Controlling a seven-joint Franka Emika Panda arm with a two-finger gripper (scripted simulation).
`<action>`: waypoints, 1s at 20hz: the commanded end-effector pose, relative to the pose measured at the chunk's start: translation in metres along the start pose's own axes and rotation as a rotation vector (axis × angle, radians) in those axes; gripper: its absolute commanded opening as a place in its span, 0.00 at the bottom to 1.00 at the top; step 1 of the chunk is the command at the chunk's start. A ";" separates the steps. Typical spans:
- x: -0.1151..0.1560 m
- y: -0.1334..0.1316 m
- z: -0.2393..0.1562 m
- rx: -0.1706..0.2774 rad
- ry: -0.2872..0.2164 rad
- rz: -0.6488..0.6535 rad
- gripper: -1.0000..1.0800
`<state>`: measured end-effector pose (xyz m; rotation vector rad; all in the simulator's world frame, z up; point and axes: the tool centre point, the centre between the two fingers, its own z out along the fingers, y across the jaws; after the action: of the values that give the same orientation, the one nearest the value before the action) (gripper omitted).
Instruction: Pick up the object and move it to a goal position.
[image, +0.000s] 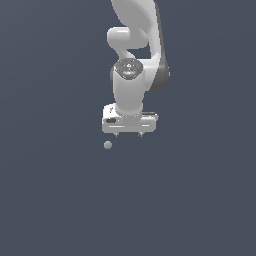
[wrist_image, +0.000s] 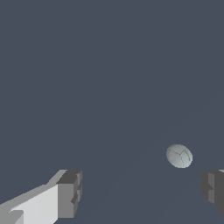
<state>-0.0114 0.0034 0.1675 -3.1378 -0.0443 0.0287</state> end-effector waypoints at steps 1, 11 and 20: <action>-0.001 0.006 0.005 -0.001 0.001 -0.027 0.96; -0.010 0.043 0.037 -0.004 0.006 -0.201 0.96; -0.022 0.077 0.069 -0.006 0.011 -0.378 0.96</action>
<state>-0.0306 -0.0688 0.1040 -3.0857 -0.5858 0.0113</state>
